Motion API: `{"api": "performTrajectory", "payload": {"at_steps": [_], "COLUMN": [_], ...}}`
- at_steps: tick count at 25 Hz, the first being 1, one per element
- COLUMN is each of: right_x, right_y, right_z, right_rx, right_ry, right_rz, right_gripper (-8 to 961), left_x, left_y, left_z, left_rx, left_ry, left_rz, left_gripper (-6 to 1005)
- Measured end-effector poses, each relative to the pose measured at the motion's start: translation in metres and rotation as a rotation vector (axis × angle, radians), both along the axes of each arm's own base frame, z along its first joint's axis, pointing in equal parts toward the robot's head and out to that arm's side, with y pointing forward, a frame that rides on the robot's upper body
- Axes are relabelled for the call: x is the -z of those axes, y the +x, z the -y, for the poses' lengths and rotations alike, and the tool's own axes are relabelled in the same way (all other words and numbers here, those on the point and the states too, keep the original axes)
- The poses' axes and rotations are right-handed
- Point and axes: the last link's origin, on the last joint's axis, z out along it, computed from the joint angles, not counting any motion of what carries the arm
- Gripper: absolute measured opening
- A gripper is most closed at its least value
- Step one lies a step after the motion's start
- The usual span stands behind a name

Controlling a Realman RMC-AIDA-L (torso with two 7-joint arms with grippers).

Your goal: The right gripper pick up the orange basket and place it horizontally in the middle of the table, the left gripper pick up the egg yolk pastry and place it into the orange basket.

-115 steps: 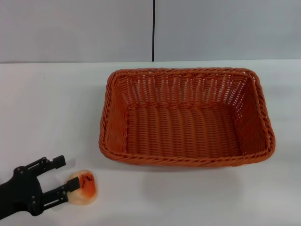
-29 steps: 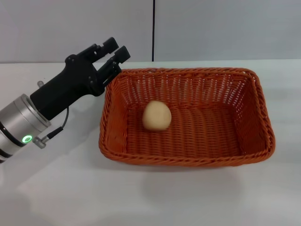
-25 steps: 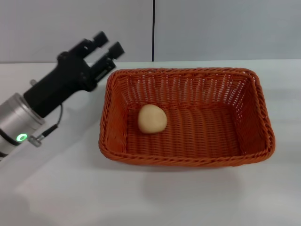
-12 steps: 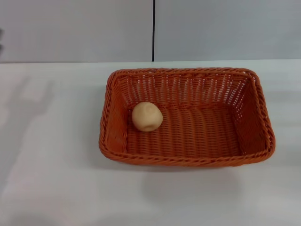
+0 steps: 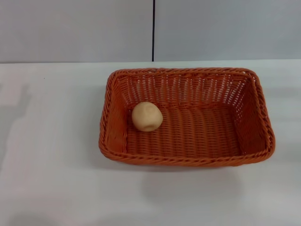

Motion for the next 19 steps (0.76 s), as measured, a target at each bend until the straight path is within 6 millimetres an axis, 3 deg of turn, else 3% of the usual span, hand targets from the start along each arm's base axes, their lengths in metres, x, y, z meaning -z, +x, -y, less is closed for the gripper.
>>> {"api": "performTrajectory", "payload": {"at_steps": [19], "right_x": [-0.020], "right_y": [0.003], "right_z": [-0.001], "right_rx": [0.019], "right_ry": [0.105], "right_rz": [-0.015], "right_gripper": [511], "left_x": [-0.011], "left_y": [-0.003], "left_z": [-0.006], "left_rx": [-0.040], "left_ry": [0.083], "left_rz": [0.012], "left_gripper": [802]}}
